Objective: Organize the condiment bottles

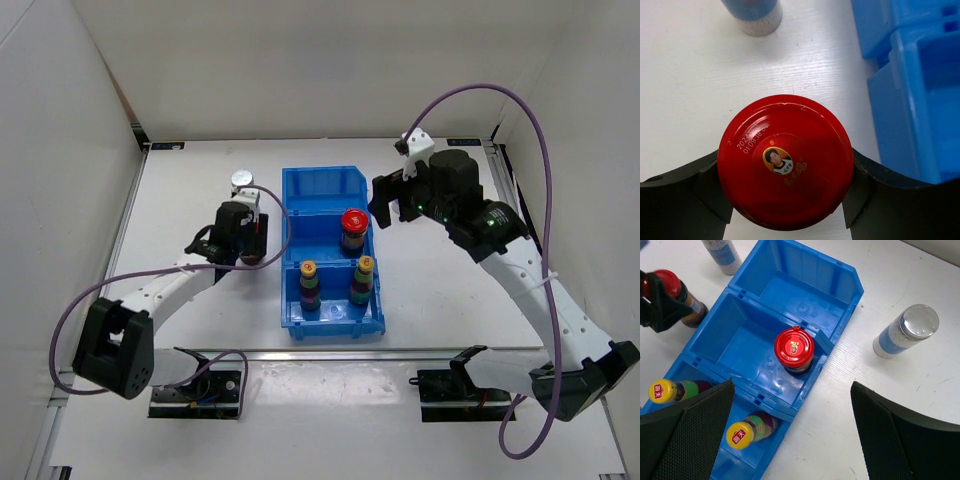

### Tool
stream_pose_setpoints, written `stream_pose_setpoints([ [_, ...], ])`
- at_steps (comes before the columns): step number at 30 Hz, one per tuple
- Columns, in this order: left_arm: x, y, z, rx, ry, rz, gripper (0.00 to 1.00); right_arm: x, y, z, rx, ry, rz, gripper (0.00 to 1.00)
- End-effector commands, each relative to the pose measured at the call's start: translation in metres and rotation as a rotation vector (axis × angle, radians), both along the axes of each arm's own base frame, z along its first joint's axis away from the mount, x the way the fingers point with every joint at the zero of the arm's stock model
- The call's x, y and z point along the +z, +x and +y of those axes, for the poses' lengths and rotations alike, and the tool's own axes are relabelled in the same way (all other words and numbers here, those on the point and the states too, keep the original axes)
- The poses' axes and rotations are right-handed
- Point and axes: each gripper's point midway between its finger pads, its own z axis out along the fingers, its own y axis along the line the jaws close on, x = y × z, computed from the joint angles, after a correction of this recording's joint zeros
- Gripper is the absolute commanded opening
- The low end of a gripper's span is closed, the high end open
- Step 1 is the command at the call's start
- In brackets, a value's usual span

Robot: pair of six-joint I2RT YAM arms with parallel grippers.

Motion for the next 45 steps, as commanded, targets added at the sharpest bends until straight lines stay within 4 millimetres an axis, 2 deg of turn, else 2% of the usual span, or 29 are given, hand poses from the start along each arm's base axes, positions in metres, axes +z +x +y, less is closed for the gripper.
stream_pose_setpoints([
  [1,0.128,0.026,-0.011,-0.030,-0.114,-0.335,0.33,0.006,-0.005,-0.004,-0.003,0.016,-0.020,1.00],
  [2,0.154,0.028,-0.014,-0.051,-0.124,-0.384,0.32,0.006,-0.005,-0.004,-0.003,0.016,-0.020,1.00],
  [3,0.167,0.029,-0.018,-0.075,-0.133,-0.408,0.32,0.006,-0.005,-0.004,-0.003,0.016,-0.020,1.00],
  [5,0.206,0.025,-0.041,-0.186,-0.169,-0.480,0.32,0.006,-0.004,-0.005,-0.011,0.013,-0.022,1.00],
  [9,0.232,0.021,-0.078,-0.348,-0.224,-0.512,0.32,0.002,-0.003,-0.007,-0.020,0.005,-0.016,1.00],
  [10,0.233,0.019,-0.089,-0.404,-0.245,-0.503,0.32,0.002,-0.003,-0.007,-0.020,0.005,-0.016,1.00],
  [11,0.224,0.019,-0.099,-0.438,-0.251,-0.477,0.32,0.002,-0.003,-0.007,-0.020,0.005,-0.016,1.00],
  [12,0.228,0.018,-0.107,-0.479,-0.270,-0.482,0.32,0.002,-0.003,-0.007,-0.020,0.005,-0.016,1.00],
  [16,0.207,0.019,-0.126,-0.557,-0.311,-0.410,0.32,0.002,-0.001,-0.010,-0.039,-0.003,-0.021,1.00],
  [19,0.170,0.016,-0.136,-0.610,-0.312,-0.329,0.32,0.002,0.002,-0.014,-0.058,-0.007,-0.024,1.00],
  [21,0.157,0.018,-0.136,-0.615,-0.298,-0.319,0.32,0.000,0.001,-0.017,-0.067,-0.016,-0.019,1.00],
  [22,0.141,0.016,-0.137,-0.622,-0.299,-0.290,0.32,0.003,0.000,-0.018,-0.067,-0.011,-0.026,1.00],
  [23,0.138,0.016,-0.137,-0.622,-0.299,-0.290,0.32,0.003,0.001,-0.019,-0.076,-0.015,-0.029,1.00],
  [25,0.118,0.017,-0.140,-0.630,-0.298,-0.251,0.32,0.003,0.001,-0.019,-0.076,-0.015,-0.029,1.00],
  [27,0.107,0.020,-0.141,-0.628,-0.294,-0.226,0.34,-0.002,0.000,-0.021,-0.084,-0.028,-0.015,1.00],
  [28,0.092,0.020,-0.142,-0.619,-0.296,-0.186,0.35,0.000,-0.001,-0.022,-0.084,-0.023,-0.023,1.00],
  [29,0.089,0.022,-0.143,-0.619,-0.295,-0.184,0.37,-0.003,-0.002,-0.023,-0.084,-0.028,-0.015,1.00],
  [34,0.049,0.022,-0.148,-0.597,-0.258,-0.104,0.45,-0.007,-0.001,-0.024,-0.092,-0.037,-0.010,1.00],
  [35,0.044,0.024,-0.147,-0.594,-0.245,-0.100,0.52,-0.007,-0.001,-0.026,-0.100,-0.041,-0.012,1.00],
  [37,0.040,0.025,-0.146,-0.574,-0.226,-0.097,0.59,-0.007,-0.001,-0.026,-0.100,-0.041,-0.012,1.00],
  [38,0.039,0.027,-0.145,-0.565,-0.221,-0.099,0.69,-0.007,0.001,-0.027,-0.111,-0.045,-0.015,1.00],
  [39,0.039,0.025,-0.147,-0.565,-0.215,-0.100,0.81,-0.007,0.002,-0.029,-0.122,-0.050,-0.018,1.00],
  [40,0.043,0.027,-0.145,-0.556,-0.211,-0.111,1.00,-0.007,0.001,-0.029,-0.126,-0.043,-0.014,1.00],
  [44,0.081,0.031,-0.140,-0.526,-0.206,-0.178,1.00,-0.020,0.017,-0.042,-0.229,-0.065,0.019,1.00],
  [45,0.100,0.034,-0.141,-0.532,-0.206,-0.211,1.00,-0.020,0.021,-0.044,-0.258,-0.054,0.028,1.00],
])
